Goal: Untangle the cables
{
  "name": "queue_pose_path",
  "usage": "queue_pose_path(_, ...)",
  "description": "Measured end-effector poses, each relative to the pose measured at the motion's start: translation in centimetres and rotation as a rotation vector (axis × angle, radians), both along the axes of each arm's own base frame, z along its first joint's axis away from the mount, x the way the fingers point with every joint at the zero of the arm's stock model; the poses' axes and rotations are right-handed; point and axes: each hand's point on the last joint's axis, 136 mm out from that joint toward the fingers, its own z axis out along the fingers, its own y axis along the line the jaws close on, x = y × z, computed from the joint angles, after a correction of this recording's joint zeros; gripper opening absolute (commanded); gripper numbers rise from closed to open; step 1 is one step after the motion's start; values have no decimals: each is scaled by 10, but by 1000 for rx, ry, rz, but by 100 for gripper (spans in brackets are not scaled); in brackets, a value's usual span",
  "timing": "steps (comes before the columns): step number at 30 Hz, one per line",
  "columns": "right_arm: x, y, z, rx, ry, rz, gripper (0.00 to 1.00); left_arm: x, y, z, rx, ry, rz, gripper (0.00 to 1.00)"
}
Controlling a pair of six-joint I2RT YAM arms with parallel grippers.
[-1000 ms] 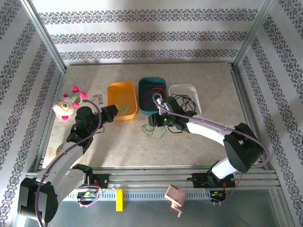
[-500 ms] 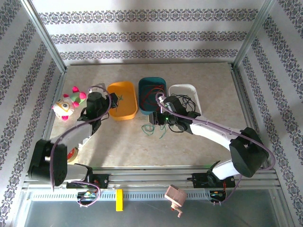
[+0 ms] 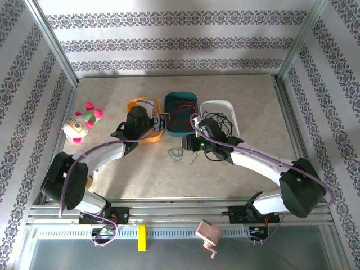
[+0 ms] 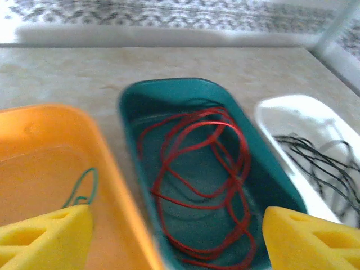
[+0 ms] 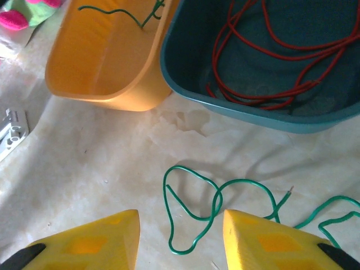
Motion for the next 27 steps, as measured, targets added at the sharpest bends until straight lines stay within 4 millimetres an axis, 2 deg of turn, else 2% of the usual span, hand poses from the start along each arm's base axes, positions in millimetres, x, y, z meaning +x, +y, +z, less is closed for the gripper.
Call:
queue_pose_path(3,2,-7,-5,-18,15,-30,44,-20,-18,4,12,-7,-72,80)
queue_pose_path(6,4,-13,-14,-41,38,-55,43,-43,-35,-13,35,42,-152,80)
queue_pose_path(14,-10,-26,-66,-147,207,-71,41,-114,-80,-102,214,281,-427,77)
queue_pose_path(17,-15,-30,-73,-161,240,-80,40,-133,-87,-132,307,347,-493,76)
queue_pose_path(22,-14,-34,-75,-161,252,-91,34,-140,-92,-154,385,373,-521,67)
queue_pose_path(27,-16,-36,-85,-167,289,-101,19,-131,-92,-164,420,377,-494,48)
